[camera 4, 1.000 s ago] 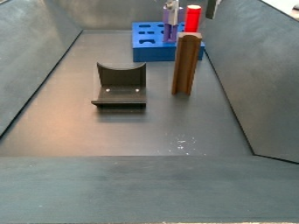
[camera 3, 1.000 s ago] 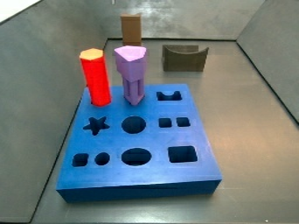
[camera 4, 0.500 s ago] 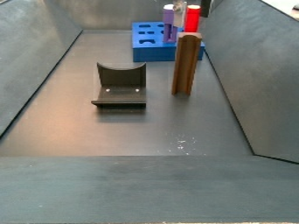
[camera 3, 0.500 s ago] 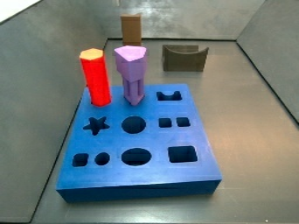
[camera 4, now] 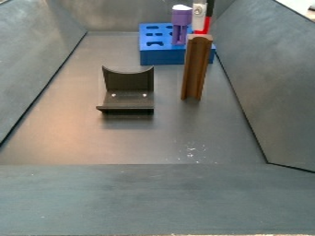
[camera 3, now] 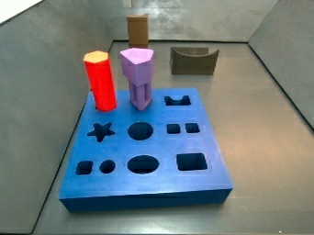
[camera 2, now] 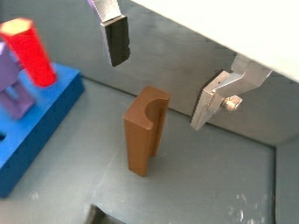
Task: Pick up the arch object. Move up. Place the arch object on the fixture. Regrasp the arch object. Rotate the arch object. Move to above the board. Insert the arch object.
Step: Rotate the arch object.
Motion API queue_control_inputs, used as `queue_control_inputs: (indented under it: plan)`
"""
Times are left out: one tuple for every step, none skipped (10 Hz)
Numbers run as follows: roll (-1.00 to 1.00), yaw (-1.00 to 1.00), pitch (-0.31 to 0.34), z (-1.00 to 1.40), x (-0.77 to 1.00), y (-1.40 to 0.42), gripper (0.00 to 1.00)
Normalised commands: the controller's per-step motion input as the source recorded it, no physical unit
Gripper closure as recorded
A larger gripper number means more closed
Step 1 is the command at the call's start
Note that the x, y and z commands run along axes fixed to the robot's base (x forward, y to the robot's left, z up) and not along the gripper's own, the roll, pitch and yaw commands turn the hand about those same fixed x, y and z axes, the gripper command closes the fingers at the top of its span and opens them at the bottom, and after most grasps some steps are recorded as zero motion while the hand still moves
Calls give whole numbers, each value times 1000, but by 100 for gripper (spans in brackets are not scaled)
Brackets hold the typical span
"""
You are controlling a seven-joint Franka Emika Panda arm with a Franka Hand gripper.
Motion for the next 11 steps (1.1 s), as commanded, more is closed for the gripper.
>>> queue_control_inputs:
  plan:
    - [-14,1000,7,-12,20,-4,0]
    - [-15,1000,7,-12,20,-4,0]
    - [-15,1000,8,-12,20,-4,0]
    - [-16,1000,8,-11,20,-4,0]
    - [-16,1000,8,-11,20,-4,0]
    - [-17,1000,9,-11,20,-4,0]
    - [-18,1000,9,-11,20,-4,0]
    - [-19,1000,9,-11,20,-4,0]
    - [-20,1000,10,-11,20,-4,0]
    - [-21,1000,10,-11,20,-4,0]
    - [-22,1000,11,-11,20,-4,0]
